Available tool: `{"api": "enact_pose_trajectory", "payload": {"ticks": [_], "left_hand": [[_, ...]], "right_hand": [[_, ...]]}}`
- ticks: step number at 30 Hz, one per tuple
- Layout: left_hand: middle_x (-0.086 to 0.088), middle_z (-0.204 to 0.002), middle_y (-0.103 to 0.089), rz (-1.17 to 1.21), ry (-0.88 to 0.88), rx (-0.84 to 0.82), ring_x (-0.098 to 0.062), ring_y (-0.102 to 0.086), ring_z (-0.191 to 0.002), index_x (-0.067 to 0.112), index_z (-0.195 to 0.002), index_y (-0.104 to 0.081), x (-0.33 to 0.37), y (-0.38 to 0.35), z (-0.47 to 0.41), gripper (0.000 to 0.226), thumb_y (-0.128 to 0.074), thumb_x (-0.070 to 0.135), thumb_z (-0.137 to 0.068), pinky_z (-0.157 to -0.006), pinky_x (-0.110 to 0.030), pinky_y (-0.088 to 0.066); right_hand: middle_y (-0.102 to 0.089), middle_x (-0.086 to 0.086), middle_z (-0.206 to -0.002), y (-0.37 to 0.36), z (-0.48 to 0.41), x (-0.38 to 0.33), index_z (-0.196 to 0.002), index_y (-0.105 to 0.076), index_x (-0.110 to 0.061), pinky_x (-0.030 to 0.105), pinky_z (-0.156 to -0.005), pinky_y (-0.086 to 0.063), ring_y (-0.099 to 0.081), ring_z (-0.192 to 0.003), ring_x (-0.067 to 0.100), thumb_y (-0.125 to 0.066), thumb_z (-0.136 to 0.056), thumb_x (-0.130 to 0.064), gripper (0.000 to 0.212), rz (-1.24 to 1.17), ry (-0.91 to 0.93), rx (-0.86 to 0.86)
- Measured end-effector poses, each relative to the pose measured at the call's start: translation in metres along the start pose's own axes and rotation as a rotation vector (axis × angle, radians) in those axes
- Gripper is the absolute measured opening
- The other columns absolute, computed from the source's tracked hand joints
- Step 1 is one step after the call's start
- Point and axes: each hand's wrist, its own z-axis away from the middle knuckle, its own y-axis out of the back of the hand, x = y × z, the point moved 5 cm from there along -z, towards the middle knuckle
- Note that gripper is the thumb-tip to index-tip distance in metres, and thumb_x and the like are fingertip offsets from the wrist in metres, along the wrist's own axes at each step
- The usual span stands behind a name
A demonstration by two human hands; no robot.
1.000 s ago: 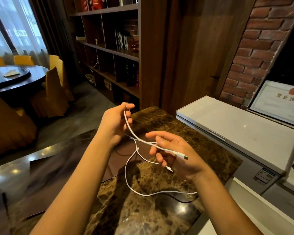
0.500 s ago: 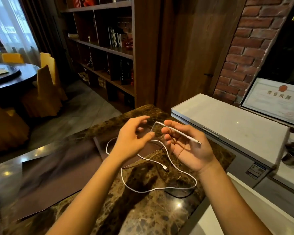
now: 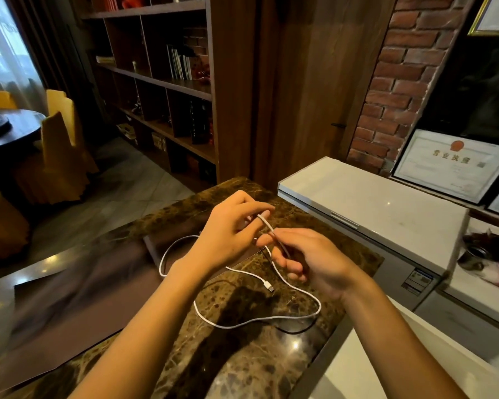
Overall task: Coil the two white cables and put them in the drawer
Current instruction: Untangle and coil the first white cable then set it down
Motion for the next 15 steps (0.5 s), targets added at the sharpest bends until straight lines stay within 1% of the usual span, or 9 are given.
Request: {"api": "enact_pose_trajectory", "payload": {"ticks": [2,3,6,8,10,11,12,14,15], "left_hand": [[0.002,-0.091,-0.061,0.003,0.011,0.007,-0.011,-0.058,-0.084,0.017,-0.120,-0.074,0.003,-0.003,-0.003,0.024,-0.059,0.019,-0.101,-0.075,-0.022,-0.047],[0.002,-0.091,-0.063,0.009,0.020,0.009,-0.011,-0.060,-0.084,0.016,-0.122,-0.072,0.005,-0.007,-0.003,0.025,-0.057,0.018,-0.102,-0.076,-0.025,-0.048],[0.000,-0.097,-0.070,0.113,0.044,-0.007,-0.011,-0.066,-0.089,0.013,-0.117,-0.070,0.009,-0.021,0.009,0.021,-0.053,0.012,-0.104,-0.080,-0.026,-0.051],[0.002,-0.092,-0.070,0.226,0.084,-0.014,-0.010,-0.066,-0.085,0.016,-0.106,-0.065,0.010,-0.035,0.023,0.016,-0.055,0.006,-0.102,-0.076,-0.027,-0.052],[-0.004,-0.087,-0.068,0.261,0.143,0.001,-0.014,-0.065,-0.078,0.011,-0.102,-0.061,0.011,-0.050,0.039,0.012,-0.050,0.012,-0.104,-0.071,-0.032,-0.051],[-0.008,-0.085,-0.067,0.247,0.148,0.020,-0.015,-0.063,-0.075,0.006,-0.099,-0.060,0.013,-0.057,0.047,0.021,-0.044,0.018,-0.105,-0.069,-0.032,-0.049],[-0.010,-0.081,-0.065,0.237,0.141,0.027,-0.012,-0.058,-0.071,0.004,-0.095,-0.060,0.015,-0.065,0.056,0.028,-0.040,0.022,-0.104,-0.067,-0.029,-0.046],[-0.005,-0.074,-0.059,0.231,0.167,0.005,-0.004,-0.045,-0.063,0.004,-0.088,-0.058,0.021,-0.078,0.069,0.028,-0.040,0.021,-0.102,-0.060,-0.022,-0.037],[0.001,-0.071,-0.057,0.227,0.185,-0.011,-0.001,-0.042,-0.061,0.006,-0.086,-0.057,0.024,-0.082,0.073,0.025,-0.042,0.019,-0.101,-0.058,-0.018,-0.034]], "right_hand": [[-0.048,-0.002,-0.063,-0.007,0.005,0.003,-0.099,-0.077,-0.011,0.022,-0.043,-0.027,-0.034,-0.050,0.008,-0.043,-0.107,-0.040,0.046,0.024,-0.011,-0.024],[-0.045,-0.004,-0.060,-0.012,0.008,0.003,-0.095,-0.077,-0.011,0.022,-0.043,-0.026,-0.032,-0.049,0.008,-0.044,-0.105,-0.044,0.048,-0.002,0.002,-0.048],[-0.038,-0.005,-0.056,-0.027,0.017,-0.004,-0.088,-0.070,-0.011,0.023,-0.041,-0.022,-0.029,-0.046,0.007,-0.047,-0.103,-0.042,0.042,-0.244,0.097,-0.154],[-0.038,-0.005,-0.058,-0.030,0.019,-0.015,-0.090,-0.065,-0.010,0.022,-0.041,-0.023,-0.031,-0.045,0.006,-0.045,-0.105,-0.034,0.034,-0.441,0.181,-0.198],[-0.039,-0.004,-0.060,-0.027,0.018,-0.025,-0.095,-0.063,-0.008,0.022,-0.042,-0.026,-0.034,-0.045,0.005,-0.042,-0.107,-0.028,0.031,-0.577,0.250,-0.195],[-0.041,-0.004,-0.061,-0.024,0.017,-0.029,-0.097,-0.063,-0.007,0.022,-0.042,-0.028,-0.035,-0.046,0.006,-0.042,-0.107,-0.027,0.030,-0.612,0.274,-0.177],[-0.042,-0.004,-0.061,-0.020,0.015,-0.032,-0.099,-0.063,-0.007,0.022,-0.043,-0.029,-0.036,-0.047,0.006,-0.042,-0.106,-0.026,0.030,-0.625,0.292,-0.155],[-0.045,-0.003,-0.063,-0.013,0.010,-0.034,-0.105,-0.063,-0.005,0.021,-0.044,-0.033,-0.037,-0.049,0.006,-0.044,-0.105,-0.027,0.029,-0.599,0.297,-0.103],[-0.047,-0.003,-0.064,-0.010,0.007,-0.033,-0.108,-0.063,-0.004,0.021,-0.045,-0.034,-0.038,-0.050,0.006,-0.044,-0.105,-0.027,0.029,-0.568,0.290,-0.071]]}}
